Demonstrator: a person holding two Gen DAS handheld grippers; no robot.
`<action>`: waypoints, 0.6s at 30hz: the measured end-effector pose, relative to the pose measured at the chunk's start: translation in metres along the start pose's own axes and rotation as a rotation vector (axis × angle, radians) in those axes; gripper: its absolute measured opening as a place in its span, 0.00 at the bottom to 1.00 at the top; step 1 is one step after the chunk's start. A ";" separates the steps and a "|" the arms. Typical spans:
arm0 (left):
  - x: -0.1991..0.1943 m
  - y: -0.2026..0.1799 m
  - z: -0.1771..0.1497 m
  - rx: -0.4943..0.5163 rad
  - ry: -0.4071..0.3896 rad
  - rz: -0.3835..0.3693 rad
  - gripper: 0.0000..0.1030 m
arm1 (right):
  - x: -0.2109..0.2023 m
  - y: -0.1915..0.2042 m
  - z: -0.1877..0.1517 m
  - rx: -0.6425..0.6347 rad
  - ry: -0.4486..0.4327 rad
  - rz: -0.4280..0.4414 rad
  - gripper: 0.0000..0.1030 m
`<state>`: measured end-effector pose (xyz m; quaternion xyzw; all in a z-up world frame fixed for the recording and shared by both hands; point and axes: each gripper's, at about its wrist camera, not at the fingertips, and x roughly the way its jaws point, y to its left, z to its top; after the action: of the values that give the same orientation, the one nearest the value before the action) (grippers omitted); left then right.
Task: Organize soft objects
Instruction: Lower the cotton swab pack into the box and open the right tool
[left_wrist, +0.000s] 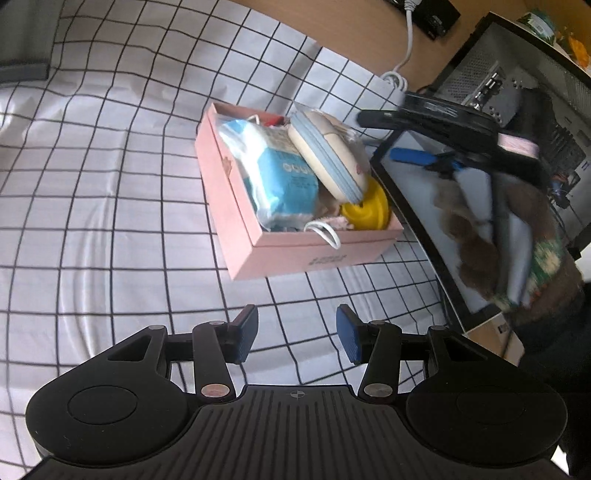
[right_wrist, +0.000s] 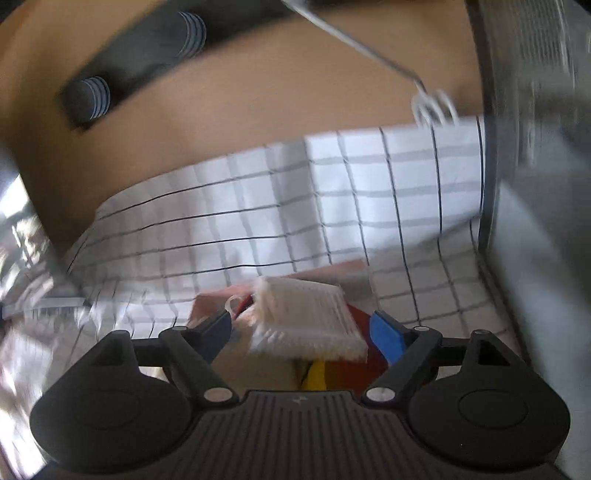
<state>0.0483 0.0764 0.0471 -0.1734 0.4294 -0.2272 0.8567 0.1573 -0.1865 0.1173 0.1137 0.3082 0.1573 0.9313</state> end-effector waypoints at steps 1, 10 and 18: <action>0.000 0.000 -0.002 -0.006 0.001 -0.005 0.50 | -0.008 0.008 -0.006 -0.053 -0.017 -0.002 0.81; 0.004 -0.005 -0.017 -0.019 0.033 -0.026 0.49 | 0.020 0.078 -0.044 -0.256 0.012 -0.037 0.73; -0.022 0.017 -0.028 -0.049 0.002 0.002 0.49 | -0.021 0.067 -0.064 -0.258 -0.037 -0.084 0.83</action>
<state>0.0183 0.1001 0.0373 -0.1938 0.4360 -0.2160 0.8519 0.0876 -0.1253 0.0993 -0.0170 0.2728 0.1545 0.9494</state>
